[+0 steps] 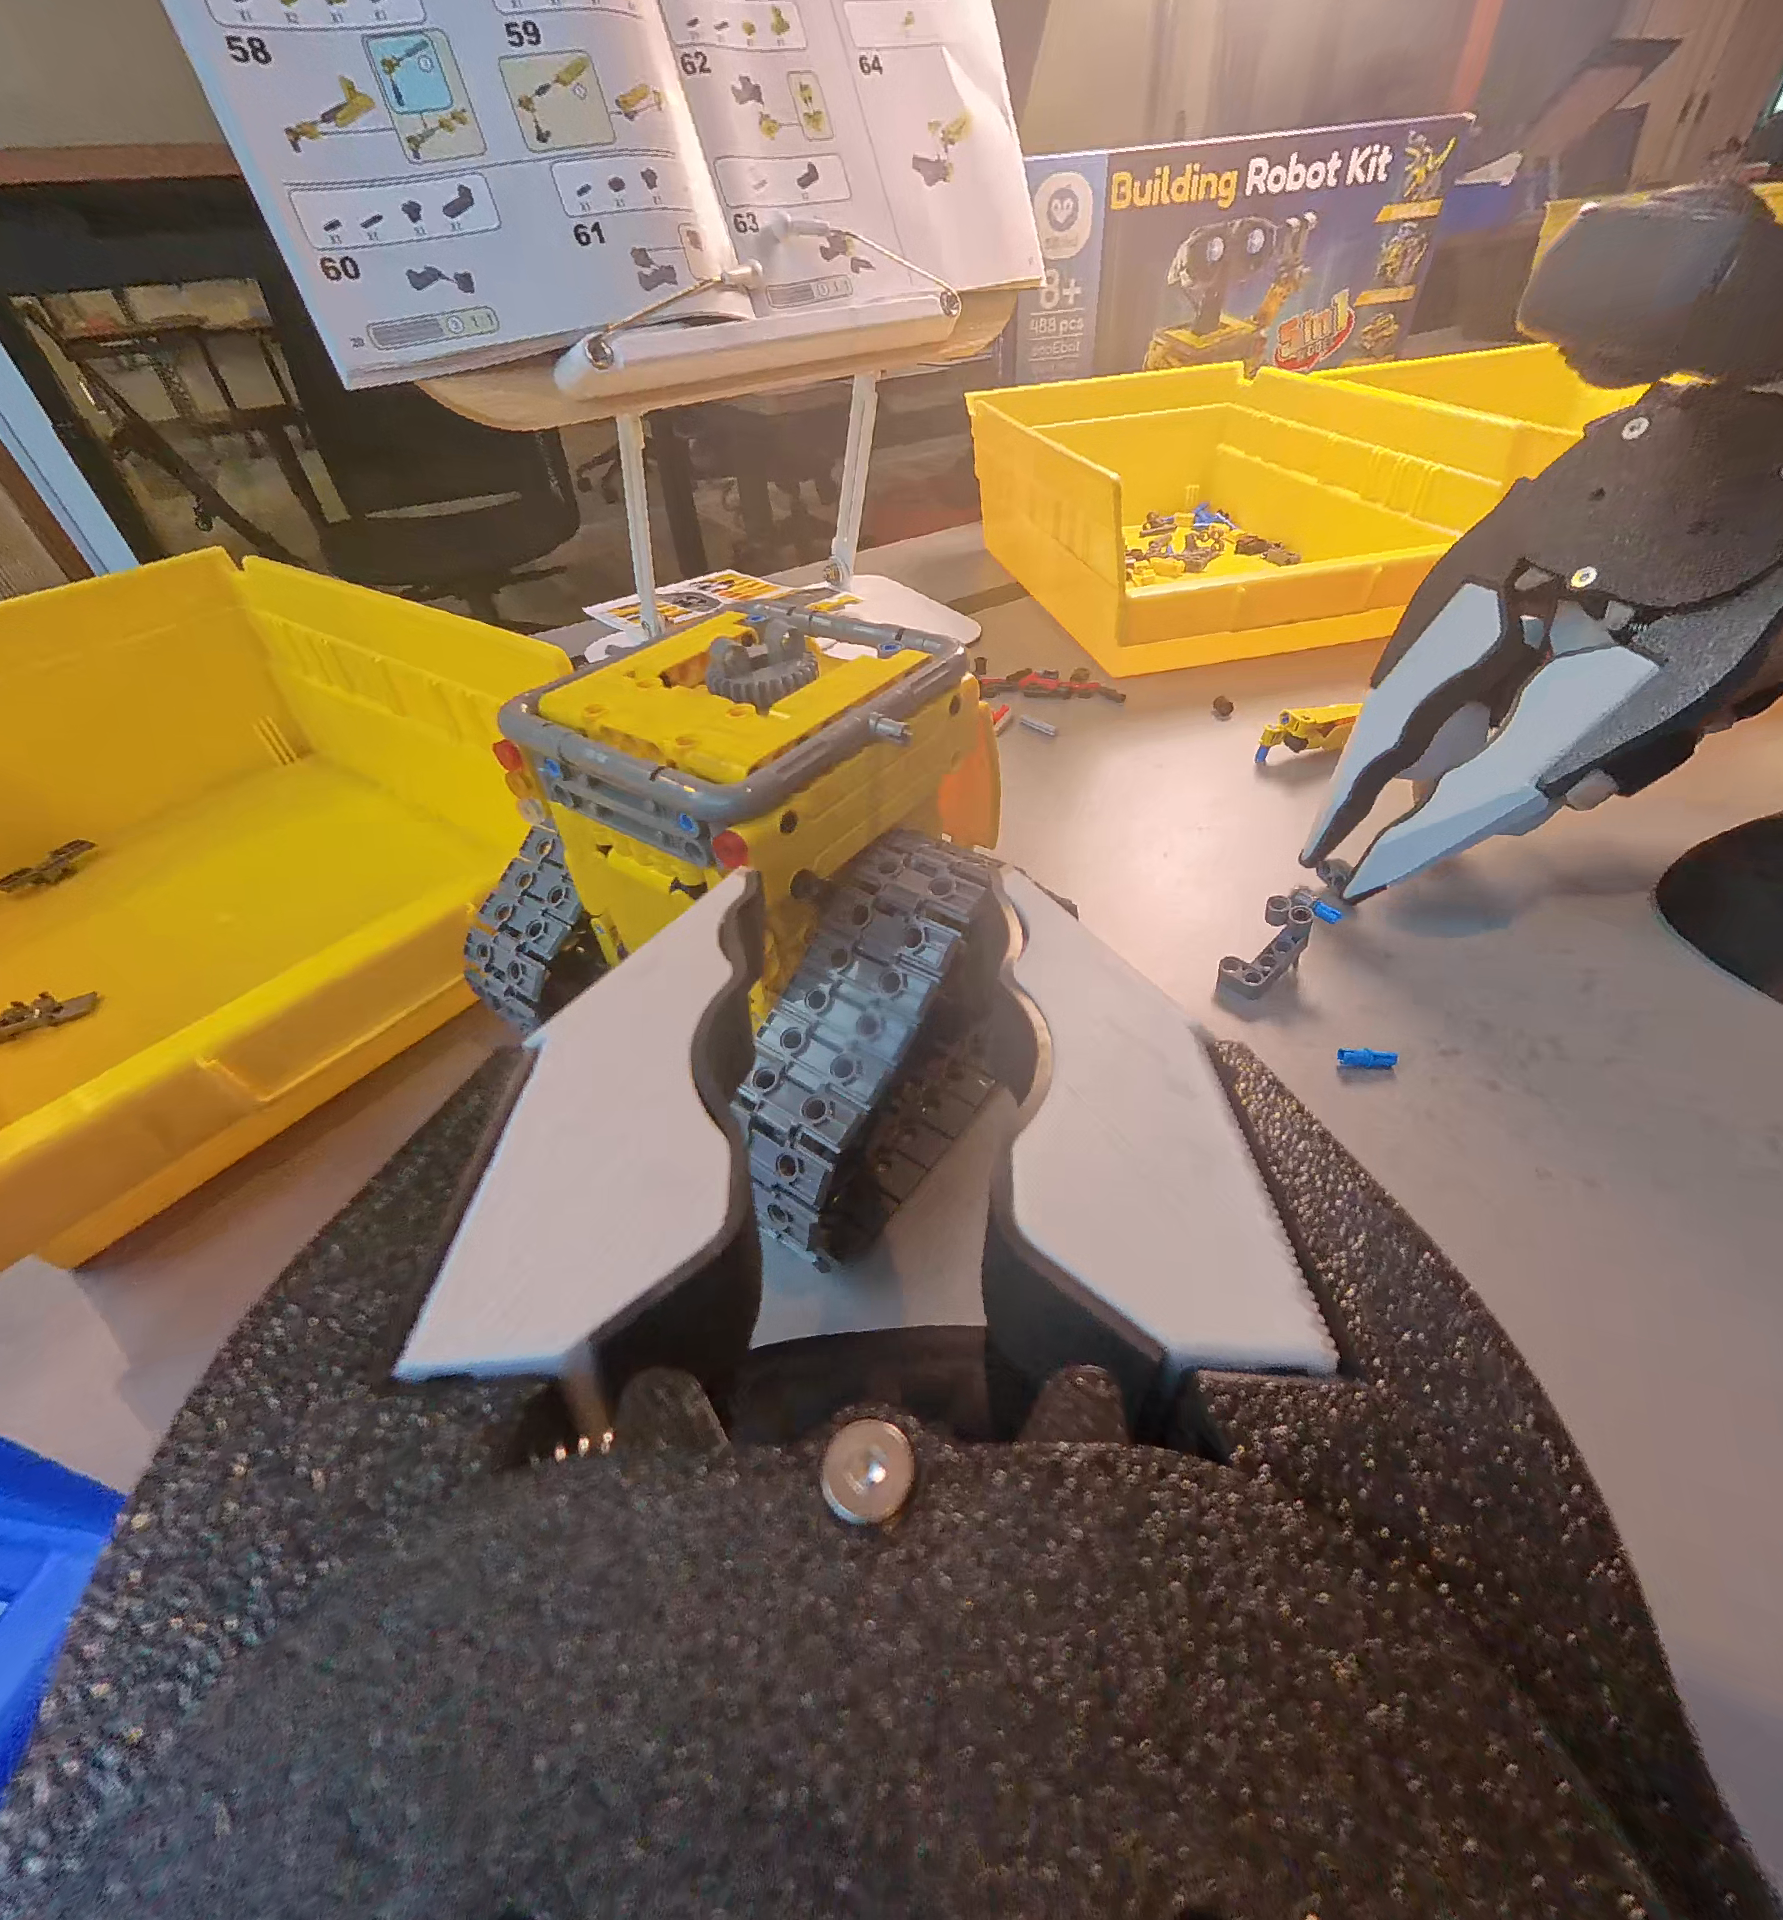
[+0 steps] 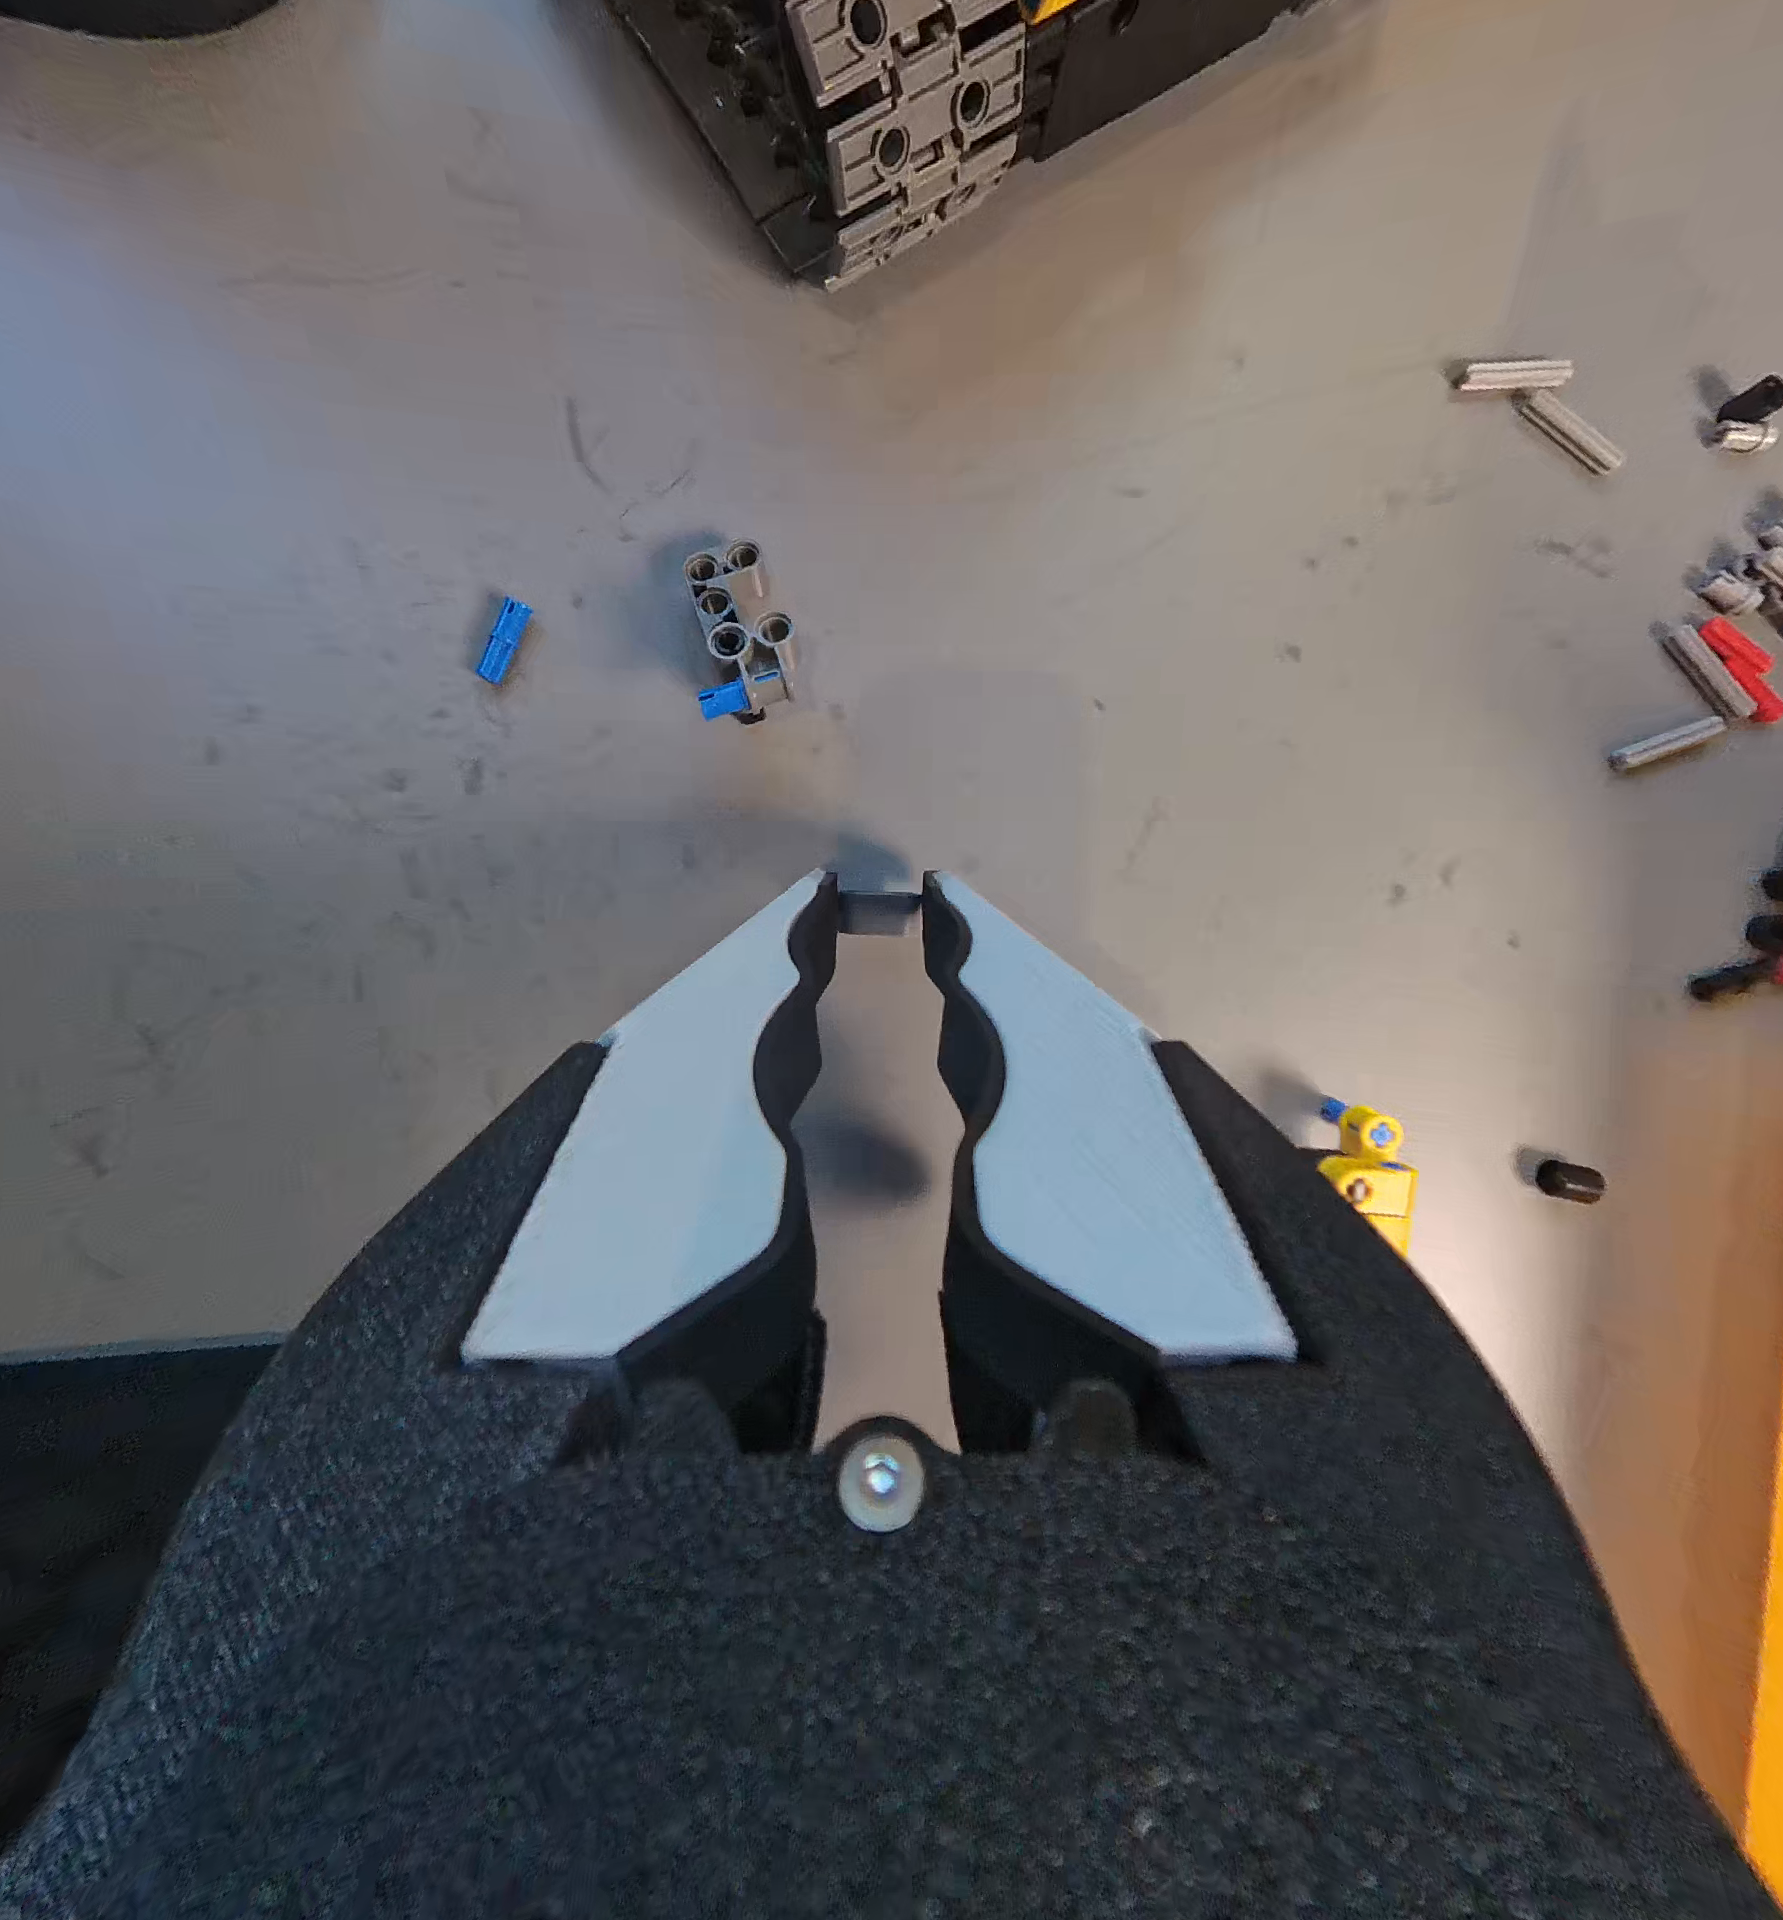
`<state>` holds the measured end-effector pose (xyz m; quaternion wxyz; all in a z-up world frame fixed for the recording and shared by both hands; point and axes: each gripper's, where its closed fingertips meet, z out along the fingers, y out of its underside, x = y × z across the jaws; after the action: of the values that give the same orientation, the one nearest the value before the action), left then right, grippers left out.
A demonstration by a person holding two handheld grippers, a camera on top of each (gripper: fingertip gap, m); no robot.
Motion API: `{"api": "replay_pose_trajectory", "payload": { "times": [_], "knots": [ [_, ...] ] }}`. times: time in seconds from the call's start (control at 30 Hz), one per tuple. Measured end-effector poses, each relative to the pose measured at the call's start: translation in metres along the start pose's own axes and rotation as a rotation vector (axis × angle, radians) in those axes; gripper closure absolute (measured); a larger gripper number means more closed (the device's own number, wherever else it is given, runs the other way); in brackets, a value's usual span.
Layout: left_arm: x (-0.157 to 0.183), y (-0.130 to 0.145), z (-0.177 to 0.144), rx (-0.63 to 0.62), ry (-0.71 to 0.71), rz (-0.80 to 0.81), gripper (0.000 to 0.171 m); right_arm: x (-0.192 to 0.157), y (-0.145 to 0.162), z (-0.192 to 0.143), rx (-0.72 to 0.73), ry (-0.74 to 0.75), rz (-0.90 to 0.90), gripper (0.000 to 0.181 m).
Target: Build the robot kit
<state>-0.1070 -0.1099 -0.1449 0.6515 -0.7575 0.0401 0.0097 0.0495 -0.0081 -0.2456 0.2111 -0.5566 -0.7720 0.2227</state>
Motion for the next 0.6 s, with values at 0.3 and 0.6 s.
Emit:
{"api": "replay_pose_trajectory", "payload": {
  "times": [0.3,0.6],
  "knots": [
    [0.001,0.0,0.0,0.003,0.019,-0.018,0.131,-0.001,0.002,0.001,0.007,0.018,0.006,0.165],
    [0.0,0.0,0.0,0.003,0.019,-0.019,0.131,0.006,-0.009,-0.008,0.073,0.009,0.059,0.156]
  ]
}}
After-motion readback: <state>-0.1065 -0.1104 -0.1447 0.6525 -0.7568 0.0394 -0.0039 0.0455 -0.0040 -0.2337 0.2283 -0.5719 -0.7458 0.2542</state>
